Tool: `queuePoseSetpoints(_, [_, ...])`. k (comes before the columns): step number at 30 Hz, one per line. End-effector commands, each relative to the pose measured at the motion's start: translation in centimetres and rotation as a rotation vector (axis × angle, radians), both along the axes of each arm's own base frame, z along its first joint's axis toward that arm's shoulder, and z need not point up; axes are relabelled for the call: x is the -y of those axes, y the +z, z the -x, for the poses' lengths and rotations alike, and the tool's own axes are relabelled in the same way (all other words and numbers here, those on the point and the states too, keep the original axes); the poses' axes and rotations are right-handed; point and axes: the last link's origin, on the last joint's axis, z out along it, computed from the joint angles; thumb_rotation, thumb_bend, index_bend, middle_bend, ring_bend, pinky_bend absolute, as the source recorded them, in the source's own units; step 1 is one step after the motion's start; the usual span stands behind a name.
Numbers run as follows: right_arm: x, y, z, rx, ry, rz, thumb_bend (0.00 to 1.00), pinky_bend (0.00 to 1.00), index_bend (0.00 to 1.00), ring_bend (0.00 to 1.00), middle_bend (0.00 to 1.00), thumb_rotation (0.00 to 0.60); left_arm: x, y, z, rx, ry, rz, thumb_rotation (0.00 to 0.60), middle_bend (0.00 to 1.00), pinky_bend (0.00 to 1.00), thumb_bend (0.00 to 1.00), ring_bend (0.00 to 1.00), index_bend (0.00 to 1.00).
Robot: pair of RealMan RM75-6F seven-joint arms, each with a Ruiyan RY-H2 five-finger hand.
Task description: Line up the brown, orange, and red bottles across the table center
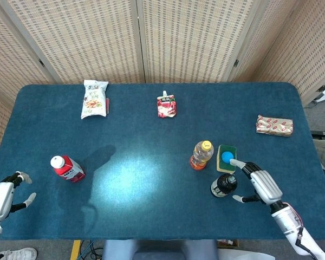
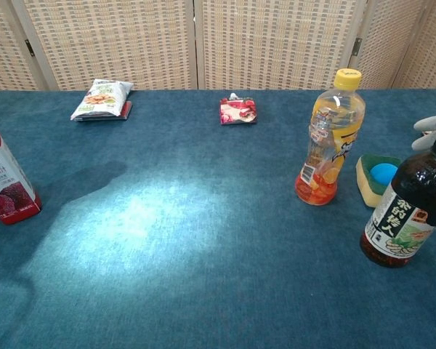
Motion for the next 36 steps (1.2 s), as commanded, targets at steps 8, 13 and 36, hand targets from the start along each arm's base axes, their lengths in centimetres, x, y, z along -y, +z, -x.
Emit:
queuePoseSetpoints(8, [0.6, -2.0, 0.2, 0.096, -0.004, -0.053, 0.00, 0.18, 0.13, 0.18, 0.22, 0.600, 0.0, 0.0, 0.0, 0.000, 0.006, 0.007, 0.600, 0.36, 0.67, 0.23, 0.45, 0.47])
queuePoseSetpoints(13, [1.0, -2.8, 0.3, 0.136, -0.010, -0.070, 0.00, 0.23, 0.18, 0.19, 0.27, 0.600, 0.0, 0.0, 0.0, 0.002, 0.010, 0.009, 0.600, 0.36, 0.67, 0.23, 0.45, 0.47])
queuePoseSetpoints(36, [2.9, -4.4, -3.6, 0.260, 0.060, -0.089, 0.01, 0.66, 0.54, 0.55, 0.59, 0.600, 0.0, 0.3, 0.3, -0.004, 0.028, 0.007, 0.600, 0.36, 0.67, 0.23, 0.45, 0.47])
